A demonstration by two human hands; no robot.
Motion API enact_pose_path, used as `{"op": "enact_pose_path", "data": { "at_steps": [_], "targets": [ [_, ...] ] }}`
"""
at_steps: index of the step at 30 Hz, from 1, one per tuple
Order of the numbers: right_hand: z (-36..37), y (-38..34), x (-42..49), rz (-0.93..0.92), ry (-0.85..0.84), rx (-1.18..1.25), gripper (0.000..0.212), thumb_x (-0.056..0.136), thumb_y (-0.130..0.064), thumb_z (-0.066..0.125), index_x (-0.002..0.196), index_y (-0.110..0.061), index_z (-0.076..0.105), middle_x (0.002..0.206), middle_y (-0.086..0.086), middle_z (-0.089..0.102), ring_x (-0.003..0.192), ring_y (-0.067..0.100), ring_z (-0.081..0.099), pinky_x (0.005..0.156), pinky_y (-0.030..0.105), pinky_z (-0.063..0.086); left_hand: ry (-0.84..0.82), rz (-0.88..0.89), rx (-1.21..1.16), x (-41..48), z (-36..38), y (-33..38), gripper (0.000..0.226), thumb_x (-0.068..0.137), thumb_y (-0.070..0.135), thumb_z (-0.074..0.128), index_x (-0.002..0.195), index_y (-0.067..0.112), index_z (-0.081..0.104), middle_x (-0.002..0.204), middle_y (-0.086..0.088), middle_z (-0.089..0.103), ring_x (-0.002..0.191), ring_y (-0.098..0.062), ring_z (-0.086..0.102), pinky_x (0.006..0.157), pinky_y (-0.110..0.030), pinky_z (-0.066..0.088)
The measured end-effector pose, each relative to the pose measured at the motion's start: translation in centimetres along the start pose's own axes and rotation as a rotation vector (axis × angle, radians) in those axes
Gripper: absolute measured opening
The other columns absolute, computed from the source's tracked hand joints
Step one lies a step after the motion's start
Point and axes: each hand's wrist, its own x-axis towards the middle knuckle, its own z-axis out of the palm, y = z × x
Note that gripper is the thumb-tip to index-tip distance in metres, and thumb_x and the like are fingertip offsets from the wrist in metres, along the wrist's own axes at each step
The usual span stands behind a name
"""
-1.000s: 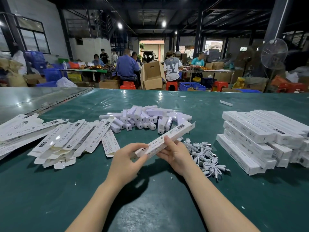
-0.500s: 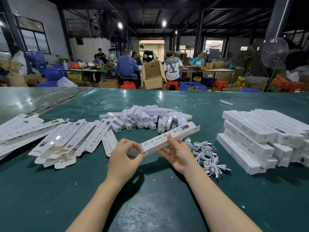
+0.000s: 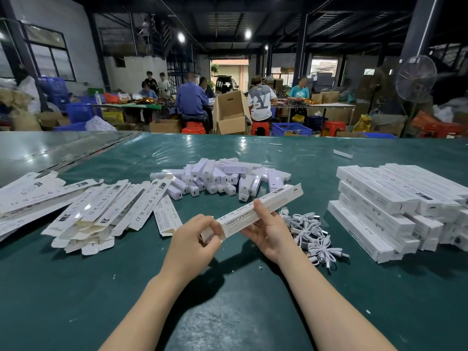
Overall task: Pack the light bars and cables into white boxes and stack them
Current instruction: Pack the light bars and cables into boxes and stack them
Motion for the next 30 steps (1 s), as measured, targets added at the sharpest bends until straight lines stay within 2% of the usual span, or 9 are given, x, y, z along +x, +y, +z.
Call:
{"op": "enact_pose_path", "data": {
  "at_steps": [5,11,14,16,19,21,23,25,30],
  "targets": [
    [0.14,0.02,0.05,-0.001,0.025,0.027,0.013,0.085,-0.023,0.058,0.088,-0.011,0.054,0.062,0.002,0.07,0.06,0.016,0.069,0.051,0.03,0.057,-0.034,-0.075,-0.127,-0.24,0.17,0.23,0.016,0.06,0.011,0.05,0.066,0.025,0.054,0.06,0.015,0.054,0.041,-0.007,0.035,0.045,-0.01,0.026],
    [0.22,0.13,0.13,-0.002,0.031,-0.004,0.016,0.085,-0.024,0.058,0.09,-0.009,0.053,0.063,0.002,0.07,0.059,0.017,0.069,0.051,0.029,0.056,-0.002,-0.1,-0.093,-0.17,0.25,-0.02,0.03,0.071,-0.003,0.055,0.066,0.026,0.053,0.06,0.016,0.054,0.041,-0.008,0.036,0.045,-0.012,0.028],
    [0.21,0.15,0.18,-0.003,0.032,-0.035,0.013,0.087,-0.023,0.057,0.09,-0.011,0.054,0.065,0.004,0.071,0.057,0.018,0.069,0.05,0.028,0.056,0.019,-0.124,-0.096,-0.08,0.21,0.13,0.02,0.07,0.006,0.055,0.067,0.026,0.056,0.064,-0.002,0.056,0.048,-0.029,0.048,0.052,-0.037,0.045],
    [0.15,0.18,0.2,-0.002,0.028,-0.053,0.012,0.087,-0.022,0.058,0.09,-0.011,0.054,0.066,0.006,0.071,0.055,0.018,0.068,0.049,0.027,0.055,0.025,-0.142,-0.09,-0.05,0.12,0.14,0.015,0.072,0.008,0.056,0.069,0.023,0.057,0.059,0.0,0.054,0.054,-0.037,0.052,0.055,-0.041,0.048],
    [0.07,0.23,0.13,0.002,0.03,-0.063,0.017,0.087,-0.022,0.058,0.094,-0.007,0.056,0.065,0.006,0.071,0.051,0.016,0.066,0.046,0.024,0.054,0.013,-0.167,-0.114,0.07,0.07,0.19,0.032,0.08,-0.002,0.059,0.068,0.027,0.058,0.051,0.005,0.05,0.048,-0.026,0.048,0.049,-0.027,0.044],
    [0.0,0.22,0.11,0.007,0.035,-0.07,0.019,0.087,-0.022,0.059,0.095,-0.004,0.056,0.063,0.006,0.07,0.048,0.015,0.064,0.045,0.023,0.053,0.001,-0.189,-0.185,0.17,-0.04,0.46,0.033,0.08,-0.004,0.058,0.067,0.026,0.06,0.059,-0.01,0.056,0.051,-0.025,0.05,0.046,-0.017,0.044],
    [-0.06,0.18,0.07,0.016,0.025,-0.094,0.02,0.088,-0.021,0.058,0.093,-0.002,0.057,0.061,0.007,0.069,0.045,0.015,0.062,0.043,0.023,0.051,-0.017,-0.191,-0.225,0.27,-0.16,0.73,0.019,0.069,0.005,0.054,0.06,0.021,0.059,0.062,-0.014,0.056,0.053,-0.024,0.05,0.049,-0.023,0.046],
    [-0.05,0.18,0.03,0.025,0.011,-0.125,0.02,0.089,-0.02,0.056,0.09,-0.001,0.057,0.059,0.008,0.068,0.042,0.014,0.061,0.042,0.022,0.05,-0.053,-0.186,-0.217,0.27,-0.24,0.71,0.01,0.058,0.011,0.047,0.055,0.017,0.054,0.057,-0.007,0.056,0.054,-0.02,0.046,0.052,-0.03,0.041],
    [-0.15,0.09,0.11,0.029,0.021,-0.104,0.02,0.09,-0.019,0.053,0.092,0.0,0.056,0.057,0.009,0.068,0.042,0.015,0.061,0.041,0.022,0.05,-0.135,-0.142,-0.225,0.15,-0.2,0.56,0.008,0.054,0.011,0.049,0.061,0.016,0.05,0.053,0.014,0.05,0.046,-0.004,0.033,0.046,-0.012,0.027]
  ]
}}
